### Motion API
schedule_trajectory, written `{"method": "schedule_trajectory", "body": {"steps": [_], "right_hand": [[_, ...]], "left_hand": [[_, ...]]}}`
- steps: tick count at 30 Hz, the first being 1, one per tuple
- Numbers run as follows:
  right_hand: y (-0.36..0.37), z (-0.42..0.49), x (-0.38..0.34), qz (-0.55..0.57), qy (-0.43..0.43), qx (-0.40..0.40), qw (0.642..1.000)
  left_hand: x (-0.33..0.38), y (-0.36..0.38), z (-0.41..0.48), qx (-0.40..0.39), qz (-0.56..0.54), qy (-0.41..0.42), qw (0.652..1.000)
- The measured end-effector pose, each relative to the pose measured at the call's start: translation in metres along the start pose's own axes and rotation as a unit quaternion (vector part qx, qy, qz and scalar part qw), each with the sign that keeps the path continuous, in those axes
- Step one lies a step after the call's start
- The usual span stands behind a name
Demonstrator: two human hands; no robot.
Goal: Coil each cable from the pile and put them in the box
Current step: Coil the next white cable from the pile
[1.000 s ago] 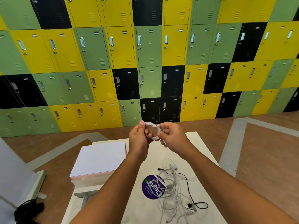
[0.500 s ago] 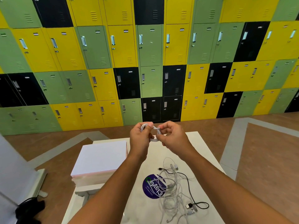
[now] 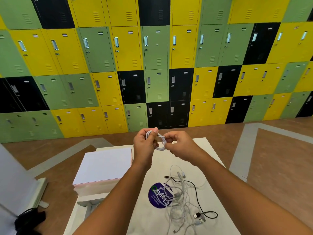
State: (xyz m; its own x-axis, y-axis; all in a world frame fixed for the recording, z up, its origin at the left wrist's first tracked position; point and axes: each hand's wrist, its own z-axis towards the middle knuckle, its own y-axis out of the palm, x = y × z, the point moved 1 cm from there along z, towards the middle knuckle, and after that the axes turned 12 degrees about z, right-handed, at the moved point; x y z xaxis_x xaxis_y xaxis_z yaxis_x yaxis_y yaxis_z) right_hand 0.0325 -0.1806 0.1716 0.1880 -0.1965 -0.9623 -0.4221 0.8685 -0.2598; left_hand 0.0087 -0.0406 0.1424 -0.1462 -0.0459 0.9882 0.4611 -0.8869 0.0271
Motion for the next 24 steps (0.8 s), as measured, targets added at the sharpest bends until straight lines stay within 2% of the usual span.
{"method": "schedule_trajectory", "body": {"steps": [4,8,14,20,24], "right_hand": [[-0.007,0.005,-0.003,-0.029,-0.040,0.006,0.999],[0.004,0.005,-0.005,-0.109,-0.072,0.043,0.990],[0.013,0.000,0.002,0.051,-0.012,0.044,0.998],[0.011,-0.004,-0.001,0.047,0.004,0.009,0.999],[0.013,-0.003,0.001,0.091,0.024,-0.008,0.996]], "left_hand": [[0.006,-0.003,0.004,-0.011,-0.029,-0.005,0.999],[0.009,0.004,0.006,0.034,-0.014,-0.007,0.999],[0.011,0.004,0.004,0.037,0.017,0.015,0.999],[0.011,0.002,0.001,0.036,0.024,0.018,0.999],[0.011,0.004,-0.001,0.034,0.013,0.013,0.999]]}}
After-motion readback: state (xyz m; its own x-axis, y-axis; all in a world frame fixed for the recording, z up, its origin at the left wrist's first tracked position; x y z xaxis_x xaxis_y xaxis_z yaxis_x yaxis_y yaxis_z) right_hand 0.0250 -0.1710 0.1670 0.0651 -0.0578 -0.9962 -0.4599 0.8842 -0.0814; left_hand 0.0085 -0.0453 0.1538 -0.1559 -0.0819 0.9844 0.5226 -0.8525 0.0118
